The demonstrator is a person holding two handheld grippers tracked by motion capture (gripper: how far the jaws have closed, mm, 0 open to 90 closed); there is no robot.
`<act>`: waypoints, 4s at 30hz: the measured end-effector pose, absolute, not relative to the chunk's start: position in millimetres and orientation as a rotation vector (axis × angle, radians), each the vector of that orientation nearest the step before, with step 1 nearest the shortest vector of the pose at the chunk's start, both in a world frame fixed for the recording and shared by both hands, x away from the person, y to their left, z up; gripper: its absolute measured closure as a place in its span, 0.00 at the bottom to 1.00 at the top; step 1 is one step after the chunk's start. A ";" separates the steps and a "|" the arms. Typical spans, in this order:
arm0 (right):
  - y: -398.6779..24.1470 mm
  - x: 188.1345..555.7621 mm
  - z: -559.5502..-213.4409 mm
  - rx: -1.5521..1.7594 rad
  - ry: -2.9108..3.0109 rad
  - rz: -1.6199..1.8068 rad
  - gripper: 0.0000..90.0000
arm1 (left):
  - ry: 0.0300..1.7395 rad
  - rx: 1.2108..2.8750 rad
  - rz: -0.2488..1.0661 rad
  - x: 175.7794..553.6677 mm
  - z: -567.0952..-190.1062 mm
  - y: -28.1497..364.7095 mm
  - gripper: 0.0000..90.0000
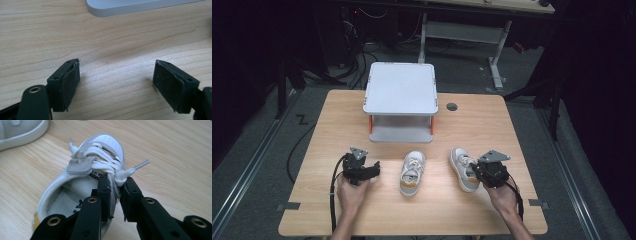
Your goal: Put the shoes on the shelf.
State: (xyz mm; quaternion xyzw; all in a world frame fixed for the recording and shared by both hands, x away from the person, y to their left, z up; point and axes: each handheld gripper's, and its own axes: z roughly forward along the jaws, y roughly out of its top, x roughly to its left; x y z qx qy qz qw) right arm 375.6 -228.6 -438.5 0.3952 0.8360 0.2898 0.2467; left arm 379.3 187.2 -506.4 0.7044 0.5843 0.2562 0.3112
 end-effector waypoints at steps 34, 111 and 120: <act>-141.2 379.7 -446.0 0.980 2.390 0.731 0.83 | 1.546 1.853 0.674 380.0 -506.5 187.2 0.25; -282.0 408.2 -501.2 1.447 2.045 0.879 0.43 | 1.504 1.791 0.513 363.3 -479.1 176.8 0.34; -281.9 408.2 -501.3 1.446 2.048 0.879 0.42 | 1.357 1.822 0.445 338.2 -443.6 146.1 0.37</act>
